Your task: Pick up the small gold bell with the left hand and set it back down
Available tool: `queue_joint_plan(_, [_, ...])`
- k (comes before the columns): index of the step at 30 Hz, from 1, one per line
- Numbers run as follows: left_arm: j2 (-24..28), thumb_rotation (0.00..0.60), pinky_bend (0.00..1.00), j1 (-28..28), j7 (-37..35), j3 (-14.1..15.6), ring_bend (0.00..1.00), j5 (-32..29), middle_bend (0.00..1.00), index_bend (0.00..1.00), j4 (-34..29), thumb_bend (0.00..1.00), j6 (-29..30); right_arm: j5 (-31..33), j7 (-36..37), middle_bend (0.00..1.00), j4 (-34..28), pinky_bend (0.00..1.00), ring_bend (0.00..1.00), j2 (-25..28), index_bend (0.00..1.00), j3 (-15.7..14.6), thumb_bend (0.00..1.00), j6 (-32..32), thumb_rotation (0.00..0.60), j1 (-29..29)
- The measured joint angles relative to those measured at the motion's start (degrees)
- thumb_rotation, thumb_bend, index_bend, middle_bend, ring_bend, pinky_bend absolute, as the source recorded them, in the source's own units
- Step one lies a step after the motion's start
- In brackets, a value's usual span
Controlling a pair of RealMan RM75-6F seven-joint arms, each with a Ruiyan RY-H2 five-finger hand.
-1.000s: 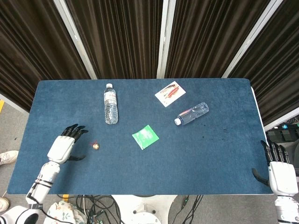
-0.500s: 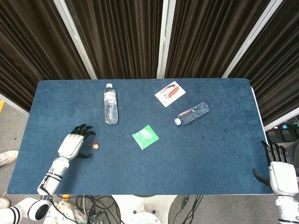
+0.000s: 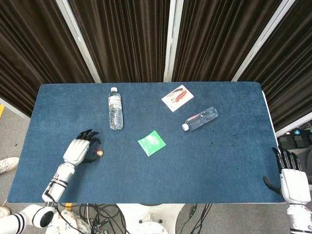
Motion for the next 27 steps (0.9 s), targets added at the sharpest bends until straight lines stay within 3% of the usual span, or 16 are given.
queue_joint_plan(27, [-0.05, 0.600, 0.10, -1.72, 0.33, 0.23, 0.03, -2.90, 0.16, 0.46, -0.65, 0.35, -2.34, 0.14, 0.53, 0.00, 0.56, 0.00, 0.00, -0.27, 0.00, -0.03, 0.15, -0.20, 0.600, 0.02])
